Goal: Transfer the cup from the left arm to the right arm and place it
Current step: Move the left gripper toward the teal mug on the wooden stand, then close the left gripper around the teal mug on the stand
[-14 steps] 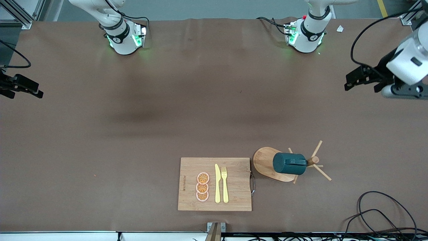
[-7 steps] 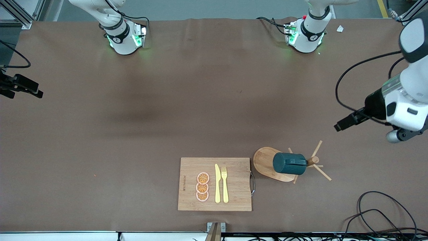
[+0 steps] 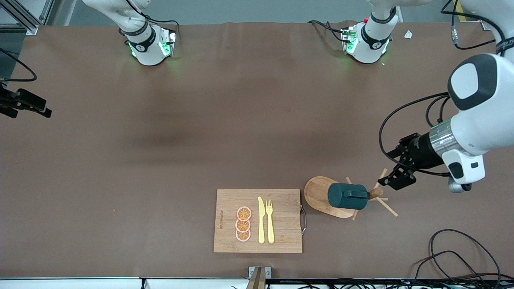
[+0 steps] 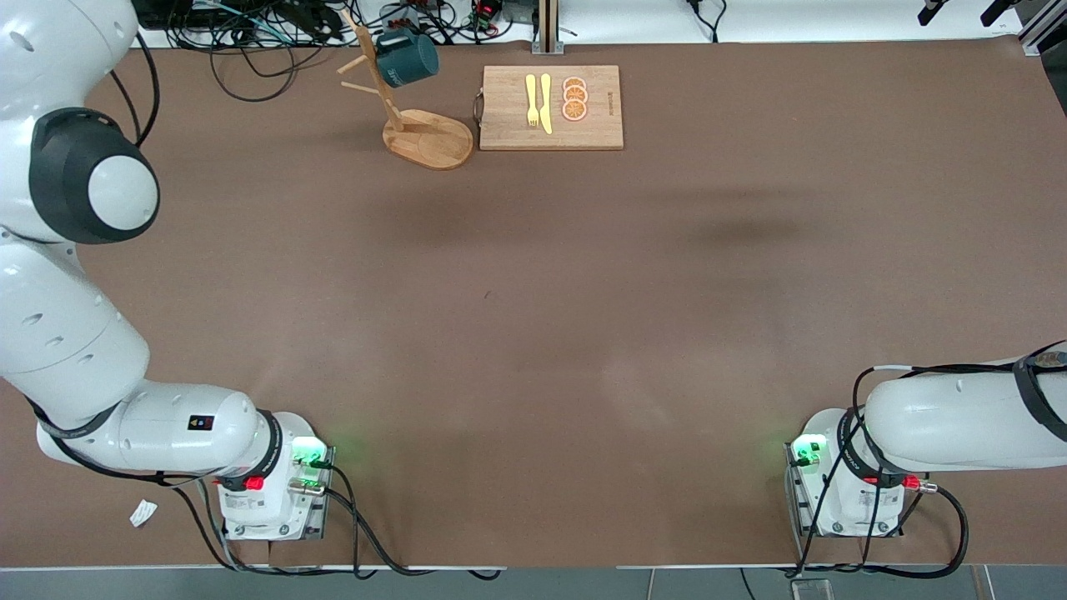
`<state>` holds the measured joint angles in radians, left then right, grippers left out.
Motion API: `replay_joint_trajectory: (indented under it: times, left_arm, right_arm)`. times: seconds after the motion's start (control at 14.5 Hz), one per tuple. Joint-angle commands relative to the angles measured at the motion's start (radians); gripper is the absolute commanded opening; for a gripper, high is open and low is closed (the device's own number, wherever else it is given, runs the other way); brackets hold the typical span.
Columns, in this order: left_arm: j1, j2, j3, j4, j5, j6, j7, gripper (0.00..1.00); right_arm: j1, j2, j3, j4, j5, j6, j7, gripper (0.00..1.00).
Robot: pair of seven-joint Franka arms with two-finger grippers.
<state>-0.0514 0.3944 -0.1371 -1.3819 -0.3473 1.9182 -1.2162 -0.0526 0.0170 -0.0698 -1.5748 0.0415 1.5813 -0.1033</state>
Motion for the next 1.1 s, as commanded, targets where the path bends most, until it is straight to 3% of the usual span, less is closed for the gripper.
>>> replay_joint_trajectory:
  times: [0.0,0.69,1.03]
  left_arm:
    - [0.008,0.05,0.001,0.034,-0.08,0.047,-0.062,1.0]
    - [-0.008,0.15,0.002,0.034,-0.105,0.117,-0.347,1.0]
    - [-0.036,0.176,0.005,0.032,-0.098,0.156,-0.355,1.0]
  right_arm:
    - [-0.006,-0.016,0.004,-0.002,-0.006,-0.007,0.002,1.0]
    - [-0.007,-0.016,0.002,-0.002,-0.006,-0.007,-0.013,1.0]
    - [-0.003,-0.016,0.005,0.004,-0.006,-0.007,-0.01,1.0]
